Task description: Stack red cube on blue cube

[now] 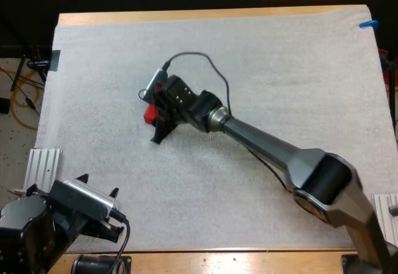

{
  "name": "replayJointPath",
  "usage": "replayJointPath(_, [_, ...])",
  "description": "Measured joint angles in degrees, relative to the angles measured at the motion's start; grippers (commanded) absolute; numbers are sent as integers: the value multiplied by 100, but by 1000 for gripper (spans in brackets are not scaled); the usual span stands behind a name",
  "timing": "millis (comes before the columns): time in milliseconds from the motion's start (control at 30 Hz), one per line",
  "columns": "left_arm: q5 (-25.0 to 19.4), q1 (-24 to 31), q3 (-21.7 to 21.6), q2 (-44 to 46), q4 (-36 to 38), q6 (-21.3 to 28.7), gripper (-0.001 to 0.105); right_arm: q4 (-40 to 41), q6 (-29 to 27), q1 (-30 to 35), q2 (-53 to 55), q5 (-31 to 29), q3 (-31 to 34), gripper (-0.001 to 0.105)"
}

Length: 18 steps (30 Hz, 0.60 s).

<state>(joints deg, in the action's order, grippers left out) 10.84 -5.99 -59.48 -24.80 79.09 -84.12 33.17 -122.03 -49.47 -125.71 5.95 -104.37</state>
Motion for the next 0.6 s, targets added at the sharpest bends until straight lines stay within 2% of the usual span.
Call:
replayJointPath(200, [223, -567, 0, -81, -196, 26, 57, 281, 131, 200, 891, -105, -11, 5])
replayJointPath(467, [1217, -877, 0, -130, -588, 26, 57, 860, 229, 914, 1840, -119, -15, 5])
replayJointPath(600, [1273, -1118, 0, -274, -641, 26, 57, 1232, 244, 1276, 2155, -130, -25, 5])
